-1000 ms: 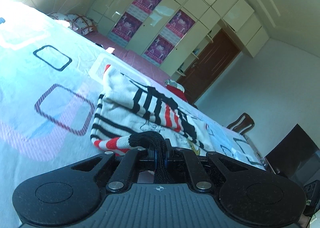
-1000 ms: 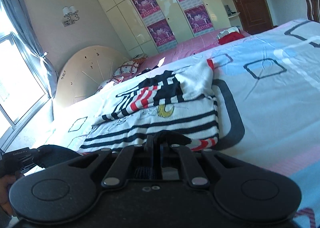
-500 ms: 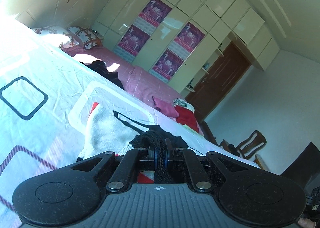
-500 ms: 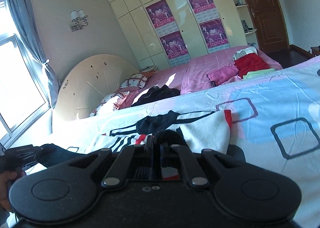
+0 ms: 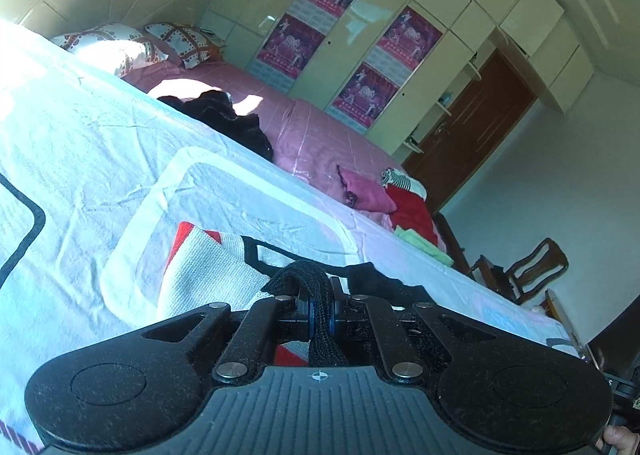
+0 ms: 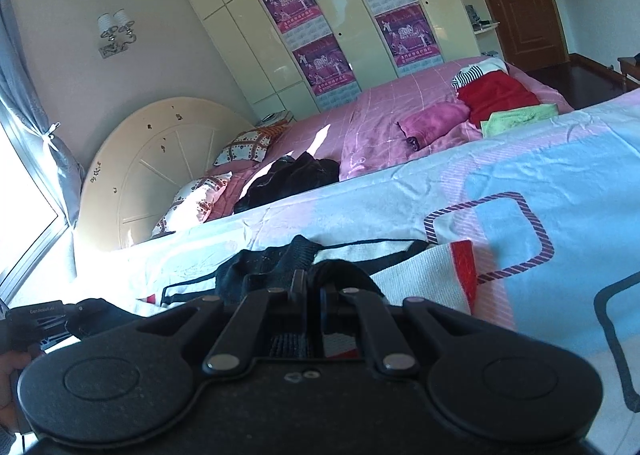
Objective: Fold small clothes
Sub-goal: 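Lift the black hem with both grippers and fold it toward the collar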
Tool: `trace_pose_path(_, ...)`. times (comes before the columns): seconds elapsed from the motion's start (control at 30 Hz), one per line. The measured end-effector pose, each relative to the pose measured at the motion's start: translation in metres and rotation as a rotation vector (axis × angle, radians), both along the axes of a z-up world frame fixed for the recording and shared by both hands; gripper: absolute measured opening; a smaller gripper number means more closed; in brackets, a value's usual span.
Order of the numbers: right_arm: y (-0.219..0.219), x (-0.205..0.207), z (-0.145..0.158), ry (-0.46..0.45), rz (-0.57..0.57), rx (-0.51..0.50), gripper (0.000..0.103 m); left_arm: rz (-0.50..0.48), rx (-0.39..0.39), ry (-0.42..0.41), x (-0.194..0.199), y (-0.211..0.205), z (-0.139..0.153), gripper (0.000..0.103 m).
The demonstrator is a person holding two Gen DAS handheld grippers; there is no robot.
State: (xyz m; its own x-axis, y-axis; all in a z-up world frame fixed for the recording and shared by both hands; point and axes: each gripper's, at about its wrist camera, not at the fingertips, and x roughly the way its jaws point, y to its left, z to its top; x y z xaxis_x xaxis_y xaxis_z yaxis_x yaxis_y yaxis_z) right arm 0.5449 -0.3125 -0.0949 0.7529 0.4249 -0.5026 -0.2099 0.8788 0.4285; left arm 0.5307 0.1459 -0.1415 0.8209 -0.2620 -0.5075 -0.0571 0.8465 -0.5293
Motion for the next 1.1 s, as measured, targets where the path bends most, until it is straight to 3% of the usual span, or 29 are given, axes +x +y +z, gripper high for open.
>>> trace_pose_path(0.3, 0.005, 0.051, -0.040, 0.137, -0.043, -0.008, 0.009, -0.051, 0.026, 0.156, 0.058, -0.004, -0.042, 0.006)
trace_pose_path(0.37, 0.003, 0.056, -0.046, 0.153, -0.044, -0.004, 0.014, -0.059, 0.017, 0.147, 0.060, -0.005, -0.042, 0.013)
trace_pose_path(0.43, -0.002, 0.049, -0.041, 0.111, -0.056, 0.008, 0.026, -0.073, 0.020, 0.102, 0.054, -0.004, -0.032, 0.042)
trace_pose_path(0.47, -0.005, 0.044, -0.037, 0.083, -0.067, 0.007, 0.033, -0.068, 0.043, 0.065, 0.049, -0.002, -0.026, 0.071)
trace_pose_path(0.5, -0.009, 0.041, -0.032, 0.058, -0.078, 0.006, 0.046, -0.055, 0.088, 0.029, 0.046, 0.001, -0.020, 0.085)
trace_pose_path(0.53, -0.014, 0.038, -0.028, 0.035, -0.081, 0.006, 0.050, -0.062, 0.127, 0.006, 0.043, 0.003, -0.013, 0.085)
trace_pose_path(0.6, -0.022, 0.036, -0.024, 0.013, -0.069, -0.001, 0.048, -0.101, 0.176, -0.008, 0.045, 0.008, -0.006, 0.082)
trace_pose_path(0.67, -0.024, 0.041, -0.024, 0.018, -0.039, -0.014, 0.045, -0.164, 0.256, 0.003, 0.053, 0.006, -0.001, 0.070)
trace_pose_path(0.73, -0.022, 0.047, -0.026, 0.021, -0.014, -0.042, 0.043, -0.223, 0.307, 0.018, 0.062, 0.001, 0.000, 0.067)
trace_pose_path(0.93, -0.002, 0.066, -0.041, 0.042, 0.058, -0.140, 0.043, -0.310, 0.346, 0.099, 0.087, -0.009, -0.008, 0.062)
trace_pose_path(1.03, 0.002, 0.076, -0.047, 0.054, 0.071, -0.167, 0.040, -0.332, 0.332, 0.131, 0.095, -0.009, -0.013, 0.046)
trace_pose_path(1.1, 0.006, 0.084, -0.050, 0.071, 0.091, -0.182, 0.039, -0.350, 0.322, 0.127, 0.097, -0.011, -0.015, 0.028)
